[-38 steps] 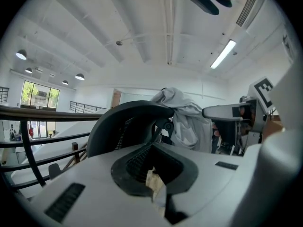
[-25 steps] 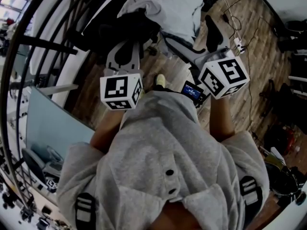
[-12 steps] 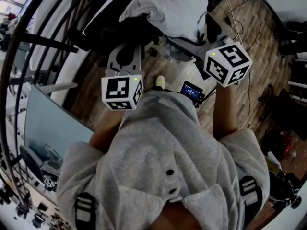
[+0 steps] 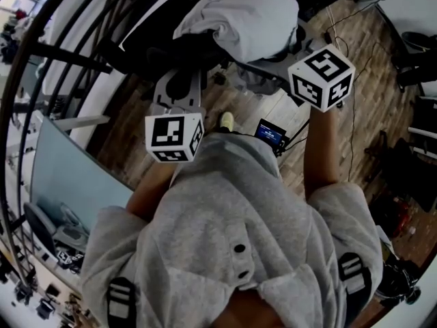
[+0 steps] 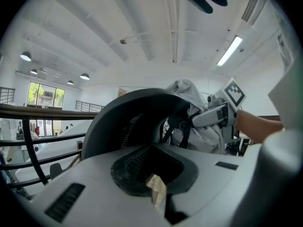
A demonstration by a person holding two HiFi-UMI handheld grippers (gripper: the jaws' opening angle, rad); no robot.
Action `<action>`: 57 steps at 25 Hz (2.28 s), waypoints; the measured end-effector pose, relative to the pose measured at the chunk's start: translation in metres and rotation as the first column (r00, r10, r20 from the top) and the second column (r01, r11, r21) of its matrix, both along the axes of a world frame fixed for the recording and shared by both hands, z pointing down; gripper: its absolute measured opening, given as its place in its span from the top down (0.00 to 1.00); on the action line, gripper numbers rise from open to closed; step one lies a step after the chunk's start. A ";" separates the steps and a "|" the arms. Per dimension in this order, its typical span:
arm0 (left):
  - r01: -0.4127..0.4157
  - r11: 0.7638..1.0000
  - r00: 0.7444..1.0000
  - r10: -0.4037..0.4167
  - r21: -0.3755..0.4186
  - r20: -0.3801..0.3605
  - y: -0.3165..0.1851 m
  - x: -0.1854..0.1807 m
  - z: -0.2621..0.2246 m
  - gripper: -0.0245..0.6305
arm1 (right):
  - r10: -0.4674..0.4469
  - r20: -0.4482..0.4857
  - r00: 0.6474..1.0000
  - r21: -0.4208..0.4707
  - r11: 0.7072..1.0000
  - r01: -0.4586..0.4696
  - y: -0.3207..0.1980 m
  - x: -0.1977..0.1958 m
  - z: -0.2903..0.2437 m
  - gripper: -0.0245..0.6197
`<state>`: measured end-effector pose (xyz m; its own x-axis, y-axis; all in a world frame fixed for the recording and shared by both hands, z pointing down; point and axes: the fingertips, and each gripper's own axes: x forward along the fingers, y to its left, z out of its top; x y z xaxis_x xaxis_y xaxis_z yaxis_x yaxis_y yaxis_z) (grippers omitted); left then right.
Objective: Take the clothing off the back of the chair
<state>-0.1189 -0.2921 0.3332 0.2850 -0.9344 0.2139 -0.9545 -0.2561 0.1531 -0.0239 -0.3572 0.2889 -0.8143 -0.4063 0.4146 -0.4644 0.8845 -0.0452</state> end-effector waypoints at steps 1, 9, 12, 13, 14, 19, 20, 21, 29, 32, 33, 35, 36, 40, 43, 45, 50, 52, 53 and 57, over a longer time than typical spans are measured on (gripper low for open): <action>0.004 1.000 1.000 -0.004 -0.001 0.000 0.000 -0.001 0.000 0.95 | -0.007 0.003 1.000 0.002 1.000 0.007 0.000 -0.002 0.000 0.06; 0.016 1.000 1.000 -0.016 -0.012 0.004 -0.003 -0.006 0.002 0.95 | 0.046 -0.019 0.999 0.005 0.999 -0.046 0.005 0.005 -0.003 0.39; 0.004 1.000 1.000 -0.004 -0.008 0.010 0.000 -0.004 0.001 0.95 | 0.047 0.004 0.999 -0.028 0.998 -0.047 0.015 0.005 -0.005 0.51; 0.000 1.000 1.000 0.000 -0.006 0.011 0.001 -0.004 0.000 0.95 | 0.053 0.014 0.999 -0.038 0.998 -0.052 0.017 0.005 -0.007 0.55; -0.004 1.000 1.000 0.004 -0.005 0.012 0.001 -0.003 0.000 0.95 | 0.062 0.019 0.998 -0.039 0.997 -0.062 0.018 0.006 -0.008 0.57; -0.024 1.000 1.000 0.024 -0.005 0.014 0.007 0.000 0.000 0.95 | 0.148 0.062 0.987 -0.016 0.989 -0.147 0.020 0.019 -0.020 0.73; -0.026 1.000 1.000 0.026 -0.006 0.012 0.009 0.000 0.000 0.95 | 0.161 0.072 0.984 -0.016 0.987 -0.160 0.021 0.021 -0.021 0.74; -0.028 1.000 1.000 0.028 -0.006 0.010 0.011 0.000 0.000 0.95 | 0.176 0.078 0.981 -0.014 0.984 -0.175 0.021 0.021 -0.019 0.75; -0.053 0.999 0.999 0.053 0.012 0.001 0.023 0.005 -0.011 0.95 | 0.353 0.170 0.920 0.014 0.933 -0.361 0.022 0.040 -0.026 0.79; -0.061 0.998 0.998 0.061 0.015 -0.003 0.021 0.004 -0.012 0.95 | 0.392 0.171 0.904 0.018 0.916 -0.401 0.020 0.042 -0.022 0.80; -0.064 0.998 0.998 0.064 0.017 -0.003 0.020 0.003 -0.012 0.95 | 0.403 0.171 0.899 0.024 0.910 -0.413 0.019 0.041 -0.020 0.80; -0.070 0.997 0.998 0.070 0.021 -0.001 0.019 0.001 -0.011 0.95 | 0.427 0.182 0.886 0.032 0.898 -0.439 0.019 0.040 -0.019 0.80; -0.073 0.997 0.997 0.073 0.022 0.000 0.019 0.001 -0.011 0.95 | 0.437 0.187 0.880 0.038 0.892 -0.451 0.020 0.040 -0.019 0.80; -0.081 0.996 0.997 0.081 0.033 -0.001 0.017 0.006 -0.018 0.95 | 0.459 0.194 0.867 0.057 0.877 -0.477 0.022 0.047 -0.024 0.80; -0.087 0.996 0.996 0.087 0.035 -0.002 0.015 0.010 -0.019 0.95 | 0.480 0.196 0.855 0.043 0.867 -0.497 0.021 0.055 -0.020 0.80; -0.093 0.995 0.996 0.094 0.035 -0.004 0.013 0.012 -0.020 0.95 | 0.498 0.202 0.843 0.041 0.856 -0.516 0.020 0.059 -0.019 0.80; -0.107 0.993 0.994 0.108 0.039 -0.007 0.015 0.006 -0.018 0.95 | 0.553 0.267 0.789 0.036 0.813 -0.581 0.021 0.065 -0.024 0.80; -0.110 0.993 0.994 0.111 0.041 -0.009 0.016 0.001 -0.015 0.95 | 0.569 0.292 0.769 0.041 0.795 -0.605 0.022 0.067 -0.026 0.80; -0.112 0.993 0.994 0.113 0.042 -0.011 0.016 0.000 -0.013 0.95 | 0.576 0.302 0.760 0.045 0.788 -0.615 0.023 0.068 -0.027 0.80; -0.124 0.991 0.992 0.124 0.045 -0.012 0.016 -0.005 -0.008 0.95 | 0.597 0.322 0.735 0.056 0.763 -0.644 0.024 0.070 -0.026 0.80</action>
<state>-0.1243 -0.2758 0.3248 0.4021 -0.9001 0.1680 -0.9126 -0.3791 0.1533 0.0462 -0.3330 0.2624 -0.4244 -0.8992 0.1069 -0.9015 0.4084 -0.1432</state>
